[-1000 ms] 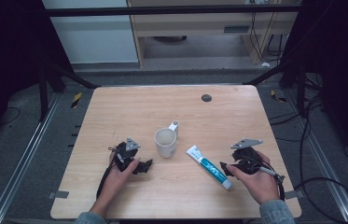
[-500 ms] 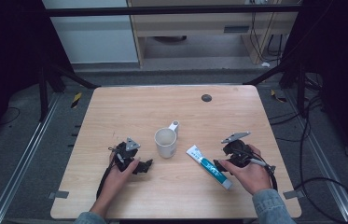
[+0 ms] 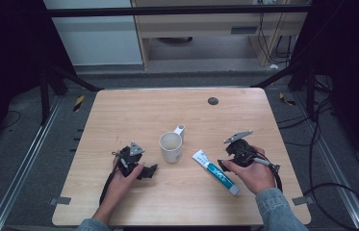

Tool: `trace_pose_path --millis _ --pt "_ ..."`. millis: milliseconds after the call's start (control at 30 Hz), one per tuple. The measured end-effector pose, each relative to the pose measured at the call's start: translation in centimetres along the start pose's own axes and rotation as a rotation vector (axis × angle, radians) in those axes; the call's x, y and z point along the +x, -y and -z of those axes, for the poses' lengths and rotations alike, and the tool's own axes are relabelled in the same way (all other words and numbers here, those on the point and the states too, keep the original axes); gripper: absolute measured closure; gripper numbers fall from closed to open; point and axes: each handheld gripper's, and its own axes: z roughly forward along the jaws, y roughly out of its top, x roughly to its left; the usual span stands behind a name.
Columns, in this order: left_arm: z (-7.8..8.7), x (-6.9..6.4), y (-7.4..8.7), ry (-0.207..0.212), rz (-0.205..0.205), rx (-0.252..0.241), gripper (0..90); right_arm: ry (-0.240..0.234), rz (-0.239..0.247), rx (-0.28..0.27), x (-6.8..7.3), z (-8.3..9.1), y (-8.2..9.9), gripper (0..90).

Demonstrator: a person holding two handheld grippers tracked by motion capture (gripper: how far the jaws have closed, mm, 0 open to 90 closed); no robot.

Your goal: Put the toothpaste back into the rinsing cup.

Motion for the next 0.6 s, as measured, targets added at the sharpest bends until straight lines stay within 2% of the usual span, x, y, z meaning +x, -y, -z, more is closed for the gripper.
trace_pose_path --millis 67,267,600 --pt "0.0 0.0 0.0 0.0 0.0 0.0 0.0 -0.01 0.014 0.009 0.1 -0.3 -0.1 36.0" --pt "0.0 0.0 0.0 0.0 0.0 0.0 0.0 -0.038 0.034 0.046 0.6 -1.2 -0.6 41.7" --pt "0.0 0.0 0.0 0.0 0.0 0.0 0.0 -0.049 0.062 0.096 1.4 -2.4 -1.6 43.1"
